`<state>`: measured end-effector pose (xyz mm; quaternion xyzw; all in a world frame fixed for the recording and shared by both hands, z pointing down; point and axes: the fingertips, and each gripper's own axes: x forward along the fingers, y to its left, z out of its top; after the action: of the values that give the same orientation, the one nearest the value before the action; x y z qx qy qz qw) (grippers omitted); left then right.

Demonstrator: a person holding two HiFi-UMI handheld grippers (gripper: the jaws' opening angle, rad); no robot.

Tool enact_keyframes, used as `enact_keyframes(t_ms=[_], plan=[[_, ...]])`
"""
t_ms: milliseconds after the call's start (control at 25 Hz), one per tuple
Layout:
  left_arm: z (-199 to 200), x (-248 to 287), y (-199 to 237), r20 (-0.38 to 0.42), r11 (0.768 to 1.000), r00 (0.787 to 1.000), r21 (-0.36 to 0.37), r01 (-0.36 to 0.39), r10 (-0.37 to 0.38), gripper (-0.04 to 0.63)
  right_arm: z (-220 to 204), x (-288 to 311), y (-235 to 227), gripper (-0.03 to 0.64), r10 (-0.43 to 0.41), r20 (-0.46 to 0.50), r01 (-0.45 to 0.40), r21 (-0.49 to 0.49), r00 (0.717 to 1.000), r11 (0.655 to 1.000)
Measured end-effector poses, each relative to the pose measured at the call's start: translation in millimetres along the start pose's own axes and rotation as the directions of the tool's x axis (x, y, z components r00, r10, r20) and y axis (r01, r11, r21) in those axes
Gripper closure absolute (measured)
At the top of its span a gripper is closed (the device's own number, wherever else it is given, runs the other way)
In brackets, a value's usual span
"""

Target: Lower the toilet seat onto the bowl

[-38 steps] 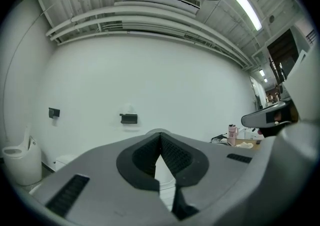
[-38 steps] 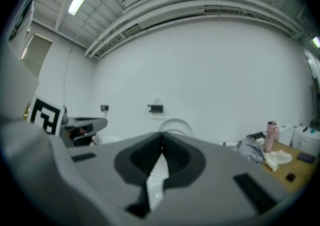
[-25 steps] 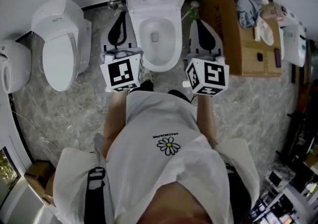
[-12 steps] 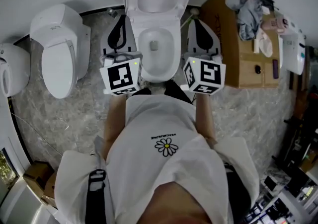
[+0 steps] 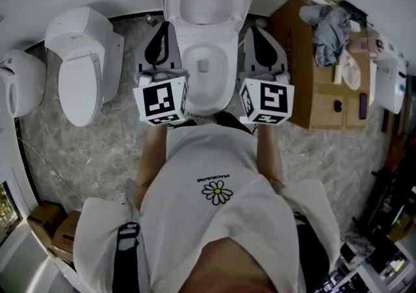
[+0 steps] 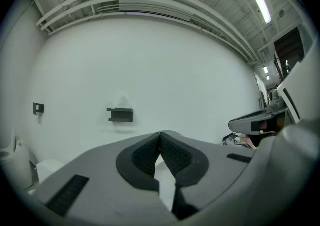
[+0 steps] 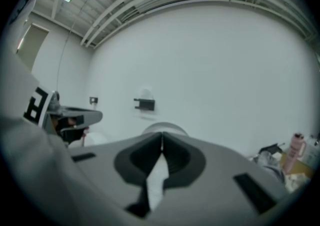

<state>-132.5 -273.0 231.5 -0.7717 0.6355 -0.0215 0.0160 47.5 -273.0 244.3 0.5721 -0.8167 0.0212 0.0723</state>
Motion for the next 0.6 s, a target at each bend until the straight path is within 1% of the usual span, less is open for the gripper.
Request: enact_keyframes(t_ms=[160, 280, 400, 480, 520, 600], plan=[[-4, 12, -4, -0.01, 1.0, 1.0, 0.008, -0.003, 0.003, 0.574, -6, 7, -13, 0.586, -0.02, -0.012, 0.02, 0.013, 1.0, 1.0], [-7, 30, -3, -0.029, 1.0, 0.999, 0.005, 0.016, -0.016, 0.569, -6, 23, -22, 0.584, -0.043, -0.016, 0.043, 0.008, 0.999, 0.999], [-4, 58, -1, -0.027, 0.999, 0.999, 0.005, 0.043, -0.043, 0.503, -6, 50, -28, 0.583, -0.03, -0.04, 0.029, -0.025, 0.999, 0.999], [-6, 79, 0, -0.04, 0.998, 0.997, 0.031, 0.063, -0.062, 0.471, -7, 70, -34, 0.581, -0.02, -0.061, 0.017, -0.047, 0.998, 0.999], [-8, 90, 0, -0.049, 0.996, 0.996, 0.048, 0.073, -0.07, 0.462, -8, 80, -36, 0.563, -0.012, -0.074, 0.008, -0.058, 0.997, 0.998], [-16, 110, 1, -0.073, 0.994, 0.994, 0.062, 0.087, -0.083, 0.449, -14, 102, -40, 0.505, 0.01, -0.106, -0.018, -0.078, 0.994, 0.997]])
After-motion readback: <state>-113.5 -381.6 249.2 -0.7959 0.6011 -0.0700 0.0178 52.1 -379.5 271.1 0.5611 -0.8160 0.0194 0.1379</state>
